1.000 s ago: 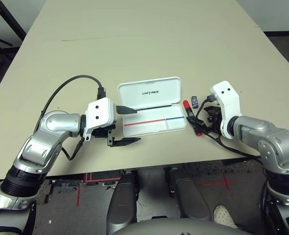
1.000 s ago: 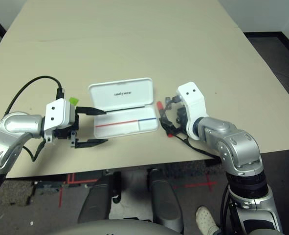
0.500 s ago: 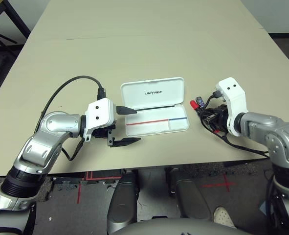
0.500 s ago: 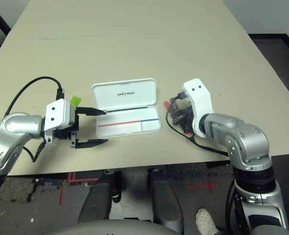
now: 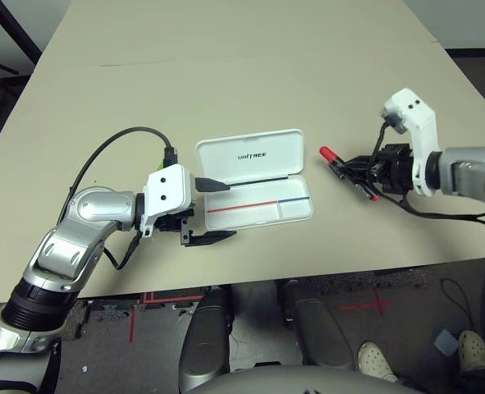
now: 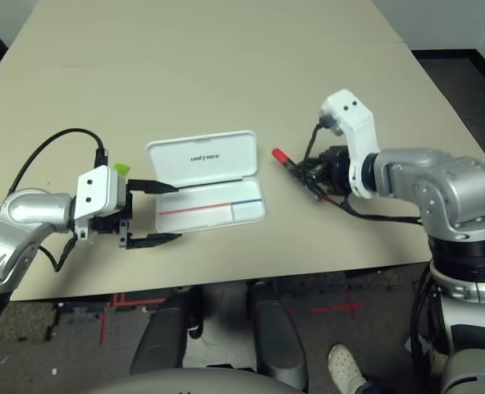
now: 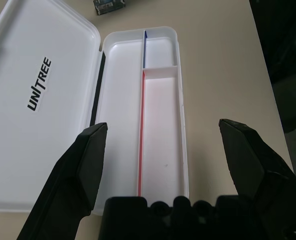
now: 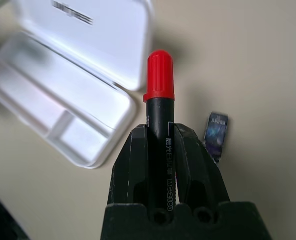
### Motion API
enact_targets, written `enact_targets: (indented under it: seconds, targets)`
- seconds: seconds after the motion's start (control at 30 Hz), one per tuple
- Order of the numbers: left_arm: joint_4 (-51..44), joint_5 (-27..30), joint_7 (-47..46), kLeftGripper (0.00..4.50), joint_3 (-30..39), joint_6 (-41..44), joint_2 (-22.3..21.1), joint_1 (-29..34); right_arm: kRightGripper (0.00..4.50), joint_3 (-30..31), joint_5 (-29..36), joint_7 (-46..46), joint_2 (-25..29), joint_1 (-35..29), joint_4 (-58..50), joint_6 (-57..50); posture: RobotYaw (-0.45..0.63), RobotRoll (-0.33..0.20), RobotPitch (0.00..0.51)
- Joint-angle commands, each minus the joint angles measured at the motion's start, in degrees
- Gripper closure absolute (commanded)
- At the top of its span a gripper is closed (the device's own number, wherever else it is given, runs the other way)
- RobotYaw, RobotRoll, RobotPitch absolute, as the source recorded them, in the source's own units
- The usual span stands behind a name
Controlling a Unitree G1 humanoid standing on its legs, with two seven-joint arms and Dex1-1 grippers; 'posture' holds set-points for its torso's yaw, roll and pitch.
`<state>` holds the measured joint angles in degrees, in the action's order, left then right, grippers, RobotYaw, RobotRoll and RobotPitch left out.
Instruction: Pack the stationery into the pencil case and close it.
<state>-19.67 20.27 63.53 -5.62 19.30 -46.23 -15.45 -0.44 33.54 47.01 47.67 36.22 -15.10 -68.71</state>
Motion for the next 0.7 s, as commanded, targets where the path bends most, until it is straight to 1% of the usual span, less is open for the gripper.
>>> enact_targets:
  seconds: [0.03,0.07,0.13,0.2,0.37,0.47,0.7]
  targets:
    - [-0.3,-0.4,-0.2,0.00,-0.3,0.1,-0.1,0.1,4.00,5.0,-2.2,9.0,2.1,0.9,1.4,11.8,-0.03,0.000,0.217]
    - [-0.2,-0.4,-0.2,0.00,-0.3,0.1,-0.1,0.0,4.00,6.4,-3.3,11.8,2.3,1.4,2.3,16.0,-0.03,0.000,0.213]
    - [-0.2,-0.5,-0.2,0.00,-0.2,0.1,-0.3,-0.1,4.00,11.0,-7.6,18.1,2.3,3.6,5.5,26.0,-0.03,0.000,0.212]
    - [-0.2,-0.7,-0.2,0.00,-0.3,0.0,-0.5,-0.1,4.00,14.2,-10.7,21.9,1.7,5.9,8.9,31.6,-0.02,0.000,0.209]
    - [-0.6,-0.9,-0.4,0.00,0.1,0.2,-1.0,0.1,4.00,19.9,-17.5,28.9,-2.4,10.2,17.0,45.0,0.01,0.000,0.202]
    - [-1.2,-1.1,-0.8,0.00,0.6,0.5,-1.6,0.6,4.00,21.7,-19.9,30.3,-5.9,12.1,20.0,48.3,0.02,0.000,0.199]
    - [-2.9,-3.3,-0.9,0.00,0.7,0.0,-5.2,2.1,4.00,24.8,-23.8,31.2,-12.4,14.9,22.1,48.6,0.05,0.000,0.192]
